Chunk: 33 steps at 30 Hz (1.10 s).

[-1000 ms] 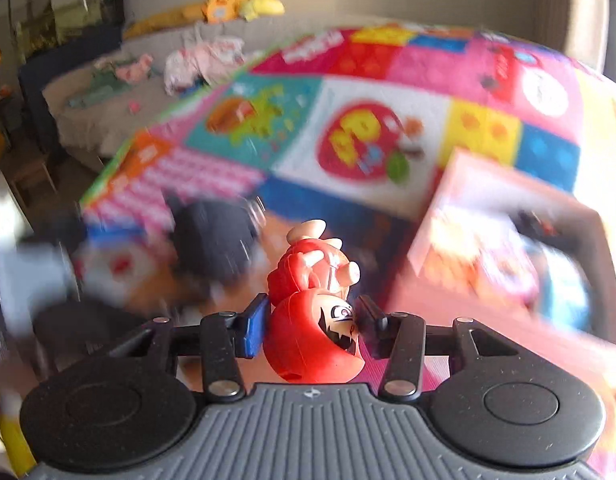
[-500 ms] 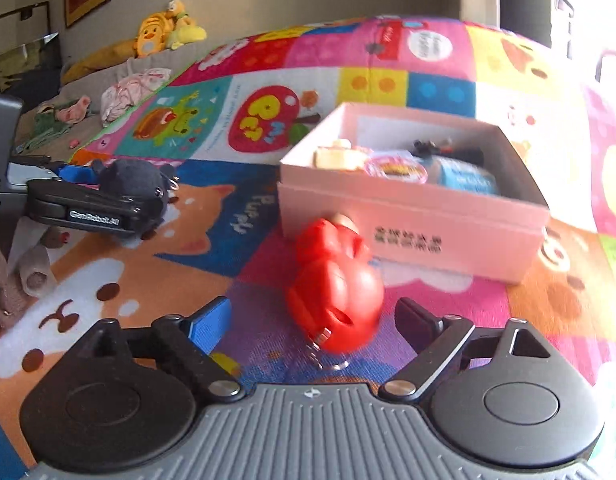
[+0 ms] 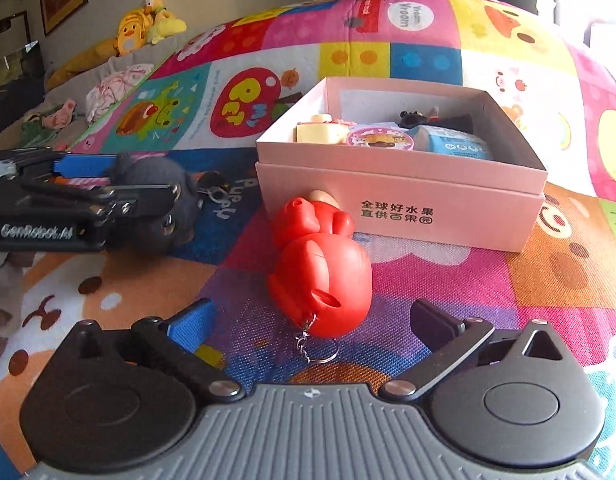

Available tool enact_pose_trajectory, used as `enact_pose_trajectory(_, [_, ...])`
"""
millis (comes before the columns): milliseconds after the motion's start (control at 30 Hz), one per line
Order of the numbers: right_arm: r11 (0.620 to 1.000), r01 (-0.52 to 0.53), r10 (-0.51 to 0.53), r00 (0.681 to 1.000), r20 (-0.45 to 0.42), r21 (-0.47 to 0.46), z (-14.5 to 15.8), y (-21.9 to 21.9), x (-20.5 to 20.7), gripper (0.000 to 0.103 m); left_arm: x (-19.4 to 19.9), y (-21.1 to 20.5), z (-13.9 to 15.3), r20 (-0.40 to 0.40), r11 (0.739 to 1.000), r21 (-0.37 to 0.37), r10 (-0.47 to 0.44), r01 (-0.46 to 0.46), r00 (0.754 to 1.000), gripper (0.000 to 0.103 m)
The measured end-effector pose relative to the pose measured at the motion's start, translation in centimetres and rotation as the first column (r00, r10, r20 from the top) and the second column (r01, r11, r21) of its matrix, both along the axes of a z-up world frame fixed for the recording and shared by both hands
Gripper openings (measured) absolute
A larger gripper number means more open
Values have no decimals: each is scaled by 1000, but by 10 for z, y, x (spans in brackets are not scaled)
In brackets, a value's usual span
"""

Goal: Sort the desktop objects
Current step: 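Lower the red pig toy onto the mat beside the pink box and open the right tool, then move the left tool to the black plush toy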

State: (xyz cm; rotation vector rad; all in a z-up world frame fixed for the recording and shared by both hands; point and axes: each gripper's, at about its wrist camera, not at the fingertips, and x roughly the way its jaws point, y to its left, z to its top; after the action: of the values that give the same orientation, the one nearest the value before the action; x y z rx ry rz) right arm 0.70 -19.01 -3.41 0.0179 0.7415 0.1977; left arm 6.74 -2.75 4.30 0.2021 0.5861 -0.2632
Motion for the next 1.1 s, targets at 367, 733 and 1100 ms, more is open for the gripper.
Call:
enact_pose_trajectory(367, [1000, 3, -4, 1000, -10, -22, -2, 3, 2, 103, -35, 31, -1, -76, 1000, -1, 2, -2, 997, 95])
enact_pose_trajectory(733, [999, 4, -5, 1000, -11, -37, -3, 5, 3, 103, -16, -6, 14, -10, 1000, -7, -3, 3, 1000, 97])
enact_pose_trajectory(1100, [999, 5, -5, 1000, -12, -38, -3, 6, 3, 103, -6, 25, 19, 97, 981, 54, 181, -187, 979, 101])
